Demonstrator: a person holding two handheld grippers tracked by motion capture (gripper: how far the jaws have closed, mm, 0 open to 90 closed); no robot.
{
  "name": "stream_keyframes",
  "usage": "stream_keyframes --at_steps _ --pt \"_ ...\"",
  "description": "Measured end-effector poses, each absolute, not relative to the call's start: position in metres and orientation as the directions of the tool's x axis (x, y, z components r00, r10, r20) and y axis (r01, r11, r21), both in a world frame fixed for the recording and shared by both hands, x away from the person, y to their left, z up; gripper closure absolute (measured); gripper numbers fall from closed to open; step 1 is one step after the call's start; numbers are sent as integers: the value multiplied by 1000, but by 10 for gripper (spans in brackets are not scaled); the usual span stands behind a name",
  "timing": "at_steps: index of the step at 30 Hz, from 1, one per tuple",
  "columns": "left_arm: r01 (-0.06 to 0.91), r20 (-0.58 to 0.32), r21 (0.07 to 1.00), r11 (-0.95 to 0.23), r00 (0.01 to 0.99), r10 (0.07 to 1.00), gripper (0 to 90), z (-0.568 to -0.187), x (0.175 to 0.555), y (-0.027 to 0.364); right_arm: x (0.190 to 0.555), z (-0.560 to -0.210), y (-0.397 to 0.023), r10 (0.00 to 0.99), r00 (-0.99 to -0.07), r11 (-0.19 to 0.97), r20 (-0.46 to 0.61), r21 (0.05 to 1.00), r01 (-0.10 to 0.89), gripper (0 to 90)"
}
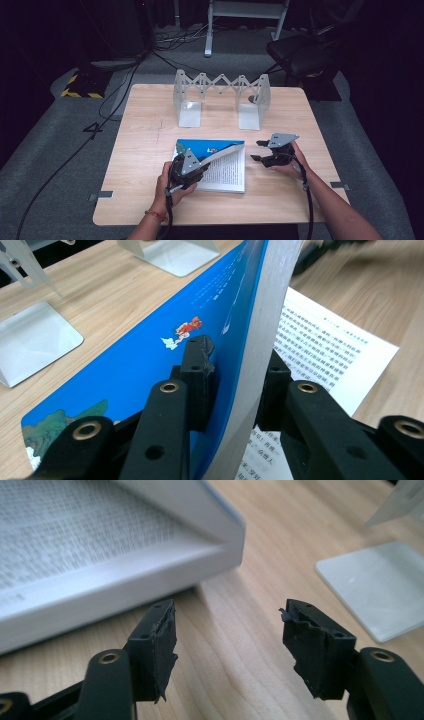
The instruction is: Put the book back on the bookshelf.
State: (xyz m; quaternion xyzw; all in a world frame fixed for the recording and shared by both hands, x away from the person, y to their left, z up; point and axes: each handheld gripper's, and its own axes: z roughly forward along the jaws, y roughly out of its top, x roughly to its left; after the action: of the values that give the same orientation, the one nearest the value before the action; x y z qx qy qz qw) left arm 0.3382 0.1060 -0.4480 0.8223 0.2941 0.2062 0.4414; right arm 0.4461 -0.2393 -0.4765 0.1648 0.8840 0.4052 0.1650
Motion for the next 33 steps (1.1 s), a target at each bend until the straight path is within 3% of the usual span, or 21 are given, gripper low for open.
stream_keyframes --at_steps 7,12,17,20,33 --pt "298 47 871 -389 740 671 726 -444 337 116 450 -497 -221 392 -906 656 -159 739 155 388" --pt "297 35 877 -379 746 665 728 -444 338 117 453 -501 -217 388 -916 596 -97 785 169 390" --pt "300 20 881 -366 749 662 728 -443 339 119 448 -494 -214 372 -923 557 -97 819 138 428" --pt "310 -5 881 -357 761 649 729 -440 340 119 448 -486 -220 375 -926 475 -32 865 162 450" --pt "271 -46 911 -311 816 577 731 -435 328 114 429 -435 -220 404 -913 334 -59 938 87 504"
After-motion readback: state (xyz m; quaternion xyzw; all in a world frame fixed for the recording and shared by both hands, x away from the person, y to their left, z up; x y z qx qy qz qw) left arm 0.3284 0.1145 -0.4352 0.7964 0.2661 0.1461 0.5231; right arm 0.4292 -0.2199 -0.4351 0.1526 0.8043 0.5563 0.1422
